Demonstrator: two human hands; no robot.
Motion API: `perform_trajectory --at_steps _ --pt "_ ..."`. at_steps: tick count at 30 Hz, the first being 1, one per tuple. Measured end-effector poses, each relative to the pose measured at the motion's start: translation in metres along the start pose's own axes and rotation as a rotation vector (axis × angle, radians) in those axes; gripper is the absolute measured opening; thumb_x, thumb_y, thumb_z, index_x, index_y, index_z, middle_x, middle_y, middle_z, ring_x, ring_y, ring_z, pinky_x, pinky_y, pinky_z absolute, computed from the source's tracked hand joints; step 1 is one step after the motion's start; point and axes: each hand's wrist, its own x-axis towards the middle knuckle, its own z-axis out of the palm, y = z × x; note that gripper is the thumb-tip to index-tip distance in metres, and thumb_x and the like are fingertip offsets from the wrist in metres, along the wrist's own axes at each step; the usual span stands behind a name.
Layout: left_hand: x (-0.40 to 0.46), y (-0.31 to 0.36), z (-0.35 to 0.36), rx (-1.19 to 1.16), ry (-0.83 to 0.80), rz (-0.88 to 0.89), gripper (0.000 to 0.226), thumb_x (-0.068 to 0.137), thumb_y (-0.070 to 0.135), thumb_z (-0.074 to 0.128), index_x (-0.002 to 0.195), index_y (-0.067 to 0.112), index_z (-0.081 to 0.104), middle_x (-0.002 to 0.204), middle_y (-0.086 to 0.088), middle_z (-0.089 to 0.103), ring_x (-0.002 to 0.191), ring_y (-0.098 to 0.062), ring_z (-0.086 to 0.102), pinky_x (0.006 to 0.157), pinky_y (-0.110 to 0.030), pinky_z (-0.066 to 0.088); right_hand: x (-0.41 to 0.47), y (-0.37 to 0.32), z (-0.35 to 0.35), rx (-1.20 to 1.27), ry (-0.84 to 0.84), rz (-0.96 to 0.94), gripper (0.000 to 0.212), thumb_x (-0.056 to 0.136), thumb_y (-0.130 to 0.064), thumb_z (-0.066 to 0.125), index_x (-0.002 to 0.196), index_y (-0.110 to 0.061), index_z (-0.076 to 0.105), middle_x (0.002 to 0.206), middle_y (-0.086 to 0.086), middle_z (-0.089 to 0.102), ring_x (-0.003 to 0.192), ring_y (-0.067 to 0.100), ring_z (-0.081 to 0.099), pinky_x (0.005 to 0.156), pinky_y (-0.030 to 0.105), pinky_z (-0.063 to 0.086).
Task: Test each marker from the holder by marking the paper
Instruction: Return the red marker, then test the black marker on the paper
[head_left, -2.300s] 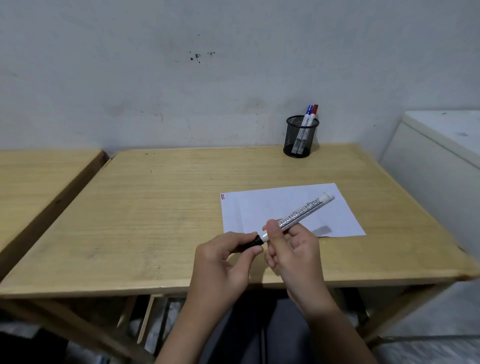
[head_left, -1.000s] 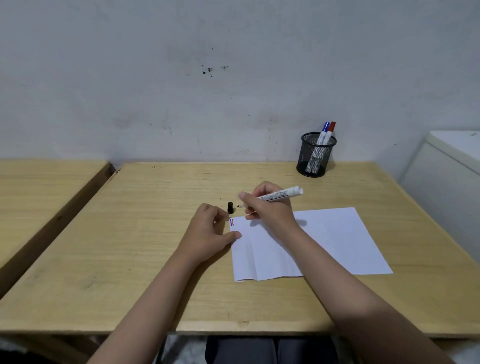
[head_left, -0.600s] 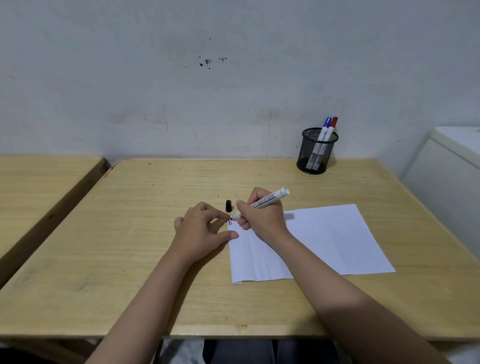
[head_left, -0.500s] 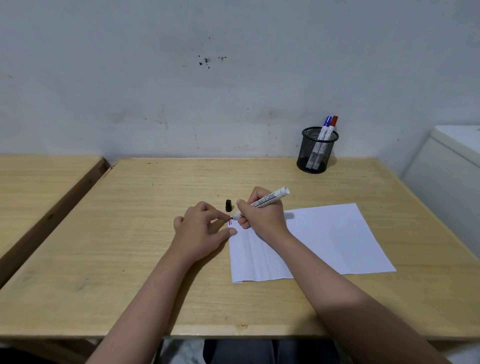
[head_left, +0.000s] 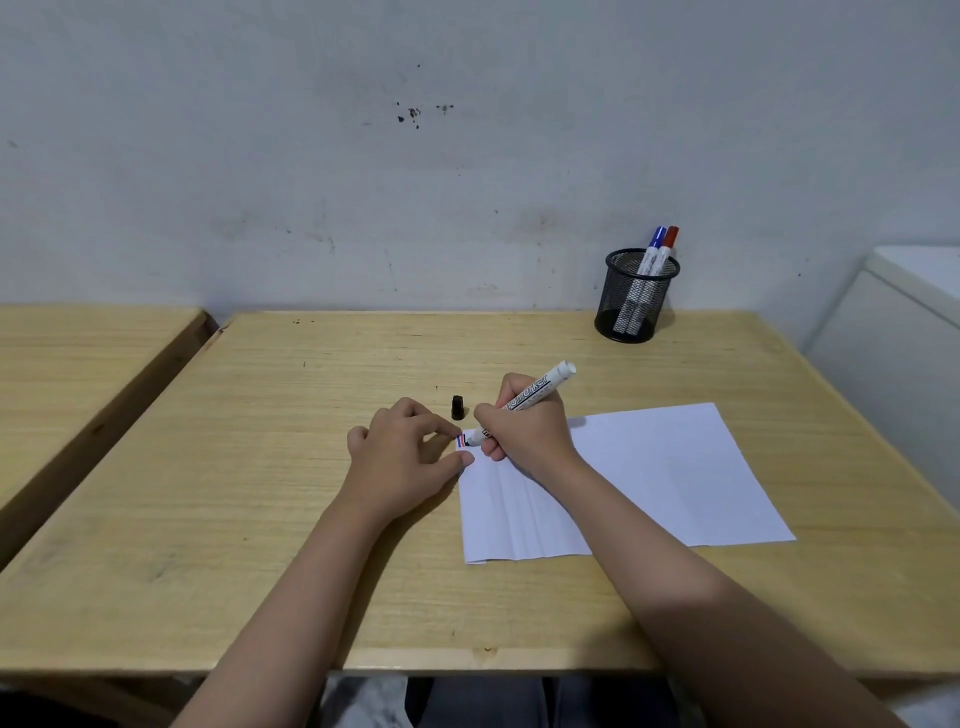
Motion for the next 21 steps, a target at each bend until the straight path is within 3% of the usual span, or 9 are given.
perform_trajectory --at_steps 3,8,11,15,18,20,21 --pt "0.0 0.0 0.0 0.005 -0.005 0.0 0.028 0.07 0.051 0.067 0.096 0.039 0.066 0.097 0.014 0.05 0.101 -0.01 0.045 0.084 -0.034 0.02 -0.001 0.0 0.0 0.009 0.004 0.003 0.032 0.07 0.004 0.058 0.054 -0.013 0.036 0.046 0.008 0.043 0.035 0.02 0.051 0.04 0.024 0.04" --pt "0.001 -0.001 0.002 0.025 -0.01 0.019 0.036 0.071 0.05 0.067 0.102 0.035 0.06 0.102 0.014 0.049 0.103 -0.011 0.045 0.086 -0.033 0.019 -0.003 -0.002 -0.006 0.115 0.097 -0.024 0.029 0.076 0.0 0.061 0.059 -0.01 0.04 0.047 0.01 0.058 0.039 0.017 0.059 0.04 0.023 0.046" --pt "0.005 -0.003 0.002 -0.045 -0.048 0.071 0.057 0.068 0.045 0.069 0.119 0.033 0.046 0.119 0.016 0.044 0.112 -0.009 0.045 0.091 -0.034 0.022 -0.001 0.0 -0.008 0.196 0.136 0.004 0.031 0.077 -0.004 0.063 0.058 -0.013 0.04 0.044 0.004 0.06 0.042 0.019 0.061 0.041 0.026 0.047" --pt "0.02 -0.002 -0.001 -0.091 -0.15 0.153 0.075 0.061 0.041 0.066 0.131 0.036 0.039 0.14 0.014 0.036 0.128 -0.012 0.039 0.104 -0.047 0.033 0.001 -0.001 -0.01 0.286 0.145 0.052 0.035 0.078 -0.007 0.066 0.056 -0.015 0.039 0.049 0.011 0.062 0.043 0.023 0.06 0.044 0.028 0.045" --pt "0.028 0.001 0.002 -0.14 -0.134 0.163 0.055 0.07 0.029 0.064 0.124 0.025 0.052 0.125 0.009 0.05 0.116 -0.014 0.047 0.1 -0.034 0.041 0.0 -0.004 -0.014 0.354 0.155 0.079 0.035 0.079 -0.008 0.066 0.059 -0.015 0.038 0.043 0.005 0.06 0.04 0.021 0.059 0.044 0.028 0.042" --pt "0.031 0.005 0.004 -0.151 -0.048 0.149 0.033 0.077 0.014 0.061 0.111 0.017 0.062 0.11 0.001 0.058 0.1 -0.014 0.055 0.085 -0.016 0.042 -0.001 -0.006 -0.014 0.384 0.168 0.081 0.035 0.08 -0.008 0.067 0.061 -0.014 0.038 0.042 0.003 0.059 0.04 0.019 0.06 0.044 0.029 0.041" --pt "0.032 0.007 0.004 -0.155 0.007 0.137 0.025 0.078 0.008 0.06 0.103 0.014 0.066 0.102 -0.001 0.061 0.093 -0.015 0.057 0.078 -0.015 0.042 -0.002 -0.008 -0.014 0.397 0.175 0.075 0.035 0.08 -0.008 0.067 0.062 -0.014 0.038 0.042 0.003 0.059 0.039 0.019 0.06 0.044 0.029 0.04"
